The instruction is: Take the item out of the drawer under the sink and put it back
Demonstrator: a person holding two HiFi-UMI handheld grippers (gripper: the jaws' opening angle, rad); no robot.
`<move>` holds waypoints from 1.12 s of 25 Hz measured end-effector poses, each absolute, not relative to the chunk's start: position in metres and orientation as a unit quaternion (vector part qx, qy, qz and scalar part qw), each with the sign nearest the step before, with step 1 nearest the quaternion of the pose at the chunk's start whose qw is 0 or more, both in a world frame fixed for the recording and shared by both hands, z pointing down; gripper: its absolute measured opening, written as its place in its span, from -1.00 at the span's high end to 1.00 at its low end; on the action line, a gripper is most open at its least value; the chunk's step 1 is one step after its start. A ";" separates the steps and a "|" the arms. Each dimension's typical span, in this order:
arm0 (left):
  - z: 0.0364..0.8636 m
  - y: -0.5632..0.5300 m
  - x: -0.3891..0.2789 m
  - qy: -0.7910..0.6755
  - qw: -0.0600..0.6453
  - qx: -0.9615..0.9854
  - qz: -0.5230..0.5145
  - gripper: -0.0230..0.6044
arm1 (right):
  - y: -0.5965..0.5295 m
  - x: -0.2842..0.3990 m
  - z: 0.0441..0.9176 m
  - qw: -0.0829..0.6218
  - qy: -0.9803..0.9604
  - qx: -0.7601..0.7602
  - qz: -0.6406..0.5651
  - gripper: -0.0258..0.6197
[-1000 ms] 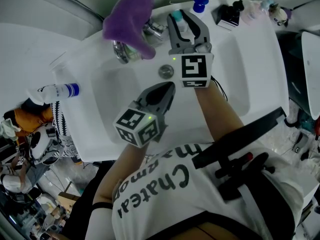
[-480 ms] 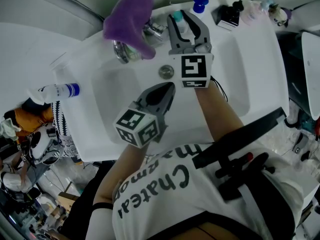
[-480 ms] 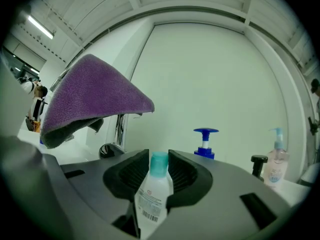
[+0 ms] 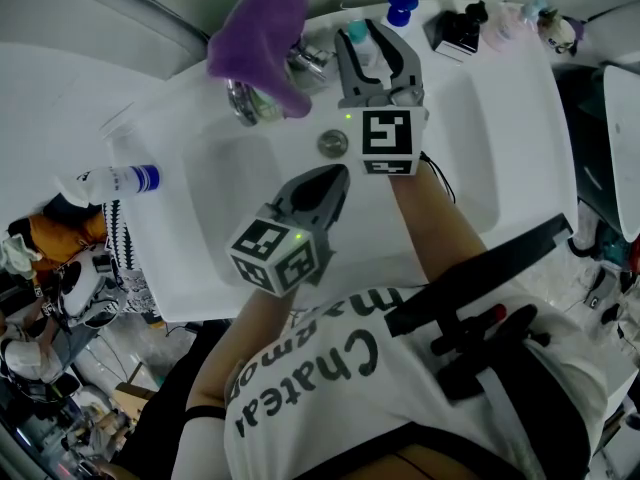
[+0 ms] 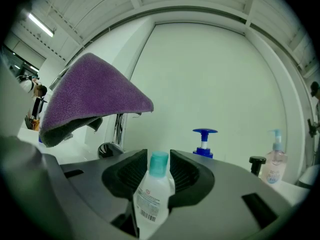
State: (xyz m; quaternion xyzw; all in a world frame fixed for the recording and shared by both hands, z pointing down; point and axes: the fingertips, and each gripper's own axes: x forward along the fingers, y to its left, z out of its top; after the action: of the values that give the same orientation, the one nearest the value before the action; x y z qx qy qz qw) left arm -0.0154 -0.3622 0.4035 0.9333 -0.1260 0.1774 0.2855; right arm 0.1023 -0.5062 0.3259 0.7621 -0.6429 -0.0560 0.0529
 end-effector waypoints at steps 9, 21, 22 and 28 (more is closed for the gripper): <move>0.403 -0.363 -0.018 -0.132 0.291 0.931 0.174 0.90 | -0.504 0.101 0.319 0.046 -0.644 0.761 -0.064 0.51; 0.392 -0.356 -0.027 -0.155 0.280 0.934 0.161 0.90 | -0.495 0.097 0.309 0.037 -0.649 0.756 -0.070 0.49; 0.392 -0.354 -0.028 -0.157 0.279 0.934 0.160 0.90 | -0.494 0.097 0.307 0.036 -0.649 0.757 -0.073 0.49; 0.387 -0.340 -0.035 -0.160 0.271 0.937 0.154 0.90 | -0.478 0.097 0.294 0.029 -0.642 0.761 -0.087 0.49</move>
State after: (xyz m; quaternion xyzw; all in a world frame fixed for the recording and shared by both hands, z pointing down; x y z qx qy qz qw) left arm -0.0352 -0.3403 0.3866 0.9367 -0.1595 0.1537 0.2713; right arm 0.0974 -0.4781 0.2935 0.7613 -0.6420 -0.0866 0.0294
